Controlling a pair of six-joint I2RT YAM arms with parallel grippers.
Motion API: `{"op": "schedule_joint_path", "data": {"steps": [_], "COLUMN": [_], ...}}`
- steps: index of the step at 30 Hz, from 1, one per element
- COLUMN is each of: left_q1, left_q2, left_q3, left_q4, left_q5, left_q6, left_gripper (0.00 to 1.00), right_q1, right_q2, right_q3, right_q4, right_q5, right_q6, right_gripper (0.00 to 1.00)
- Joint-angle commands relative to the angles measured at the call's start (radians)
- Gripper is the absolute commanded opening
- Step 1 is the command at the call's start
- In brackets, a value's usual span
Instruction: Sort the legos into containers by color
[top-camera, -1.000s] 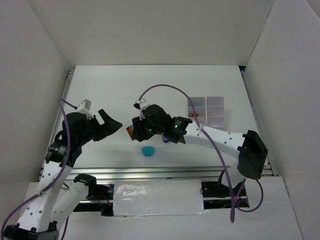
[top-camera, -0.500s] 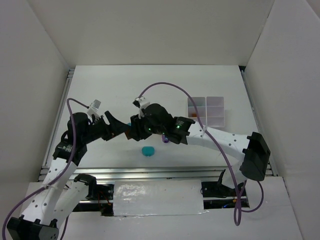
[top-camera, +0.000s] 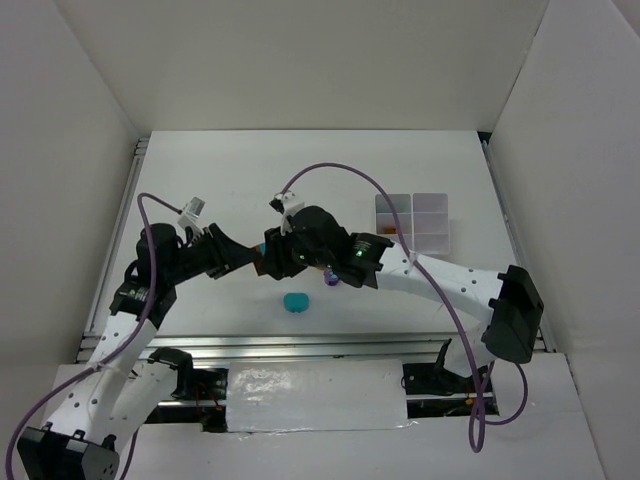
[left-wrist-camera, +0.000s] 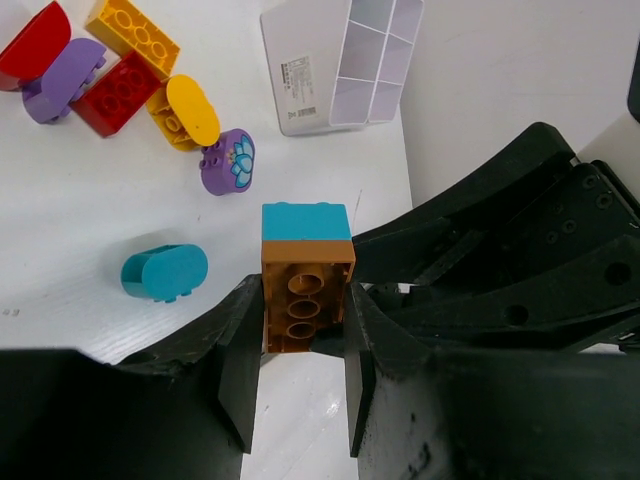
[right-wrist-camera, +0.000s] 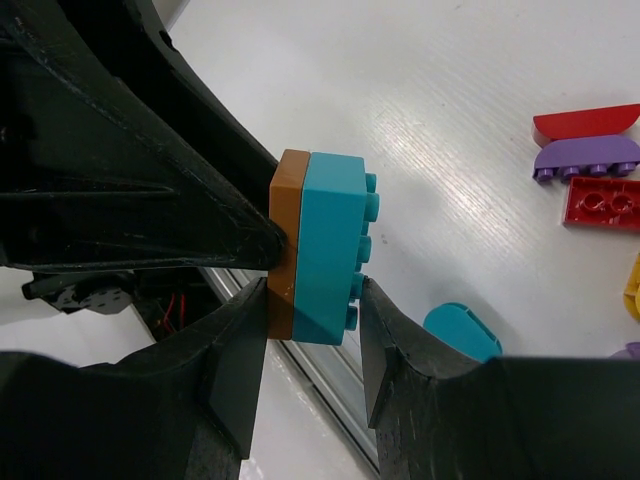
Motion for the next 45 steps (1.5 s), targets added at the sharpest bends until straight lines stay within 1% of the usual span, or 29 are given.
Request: {"op": "schedule_joint_path", "data": {"steps": [1,2,3,4,6,7,9,12,13,14,15,16,17,18,19,20,21,24,25,28,31,32,34,35,37,40,45], "left_q1": [-0.006,-0.006,-0.006,-0.006,-0.004,-0.006,-0.006,-0.006,-0.006,-0.006,-0.006,-0.006,-0.006,-0.006,-0.006,-0.006,-0.006,-0.007,-0.007,-0.007,-0.009,-0.007,-0.009,-0.009,-0.009,-0.010,-0.010], "left_q2": [-0.007,-0.012,-0.027,-0.033,-0.057,-0.071,-0.082,-0.094,-0.097,-0.104,-0.108,-0.111,-0.119,-0.122,-0.127,-0.134,-0.140,-0.156,-0.166,-0.191,-0.197,-0.199,-0.203,-0.203,-0.202,-0.199,-0.199], "left_q3": [-0.010,-0.014,-0.017,-0.014,-0.004,0.005,0.016,0.040,0.049,0.052,0.052,0.051,0.048,0.042,0.028,0.020,0.005,-0.009,-0.010,-0.004,-0.004,-0.004,-0.007,-0.004,0.002,-0.006,0.013], "left_q4": [0.127,0.136,0.151,0.150,0.145,0.135,0.130,0.121,0.122,0.122,0.142,0.162,0.187,0.261,0.306,0.349,0.436,0.536,0.567,0.557,0.558,0.581,0.586,0.552,0.530,0.557,0.491], "left_q5": [0.089,0.092,0.092,0.090,0.080,0.073,0.075,0.096,0.106,0.128,0.148,0.173,0.203,0.281,0.317,0.351,0.412,0.507,0.518,0.534,0.555,0.563,0.564,0.560,0.558,0.558,0.538], "left_q6": [-0.004,-0.005,-0.005,-0.002,0.007,0.014,0.024,0.056,0.074,0.082,0.091,0.097,0.097,0.093,0.072,0.058,0.021,-0.030,-0.033,-0.022,-0.022,-0.028,-0.032,-0.022,0.004,-0.016,0.030], "left_gripper": [0.00,0.00,0.00,0.00,0.00,0.00,0.00,0.00,0.00,0.00,0.00,0.00,0.00,0.00,0.00,0.00,0.00,0.00,0.00,0.00,0.00,0.00,0.00,0.00,0.00,0.00,0.00], "right_q1": [0.018,0.017,0.017,0.015,0.014,0.014,0.006,-0.020,-0.035,-0.064,-0.077,-0.092,-0.104,-0.127,-0.135,-0.138,-0.141,-0.149,-0.149,-0.147,-0.147,-0.146,-0.141,-0.138,-0.123,-0.103,-0.095], "right_q2": [-0.064,-0.076,-0.083,-0.093,-0.117,-0.131,-0.140,-0.177,-0.209,-0.231,-0.252,-0.299,-0.323,-0.341,-0.375,-0.389,-0.410,-0.433,-0.439,-0.447,-0.418,-0.409,-0.381,-0.372,-0.346,-0.315,-0.281], "right_q3": [-0.004,-0.010,-0.021,-0.044,-0.070,-0.087,-0.098,-0.144,-0.161,-0.181,-0.222,-0.239,-0.253,-0.270,-0.271,-0.271,-0.268,-0.254,-0.251,-0.248,-0.230,-0.222,-0.219,-0.219,-0.211,-0.176,-0.164], "right_q4": [0.106,0.120,0.131,0.144,0.189,0.201,0.204,0.207,0.226,0.240,0.244,0.284,0.293,0.295,0.280,0.270,0.255,0.255,0.257,0.312,0.370,0.382,0.427,0.450,0.491,0.490,0.520], "right_q5": [-0.071,-0.080,-0.101,-0.111,-0.140,-0.154,-0.184,-0.279,-0.361,-0.406,-0.454,-0.539,-0.580,-0.607,-0.623,-0.631,-0.634,-0.643,-0.652,-0.680,-0.697,-0.694,-0.671,-0.674,-0.677,-0.672,-0.698], "right_q6": [0.006,0.005,0.000,-0.001,-0.003,-0.006,-0.020,-0.035,-0.035,-0.035,-0.035,-0.038,-0.040,-0.047,-0.052,-0.058,-0.058,-0.049,-0.044,-0.009,0.032,0.051,0.087,0.100,0.114,0.095,0.108], "right_gripper": [0.00,0.03,0.10,0.37,0.70,0.99,1.00,1.00,1.00,1.00,1.00,1.00,1.00,1.00,1.00,1.00,1.00,0.95,0.94,0.89,0.82,0.75,0.69,0.67,0.67,0.67,0.66]}}
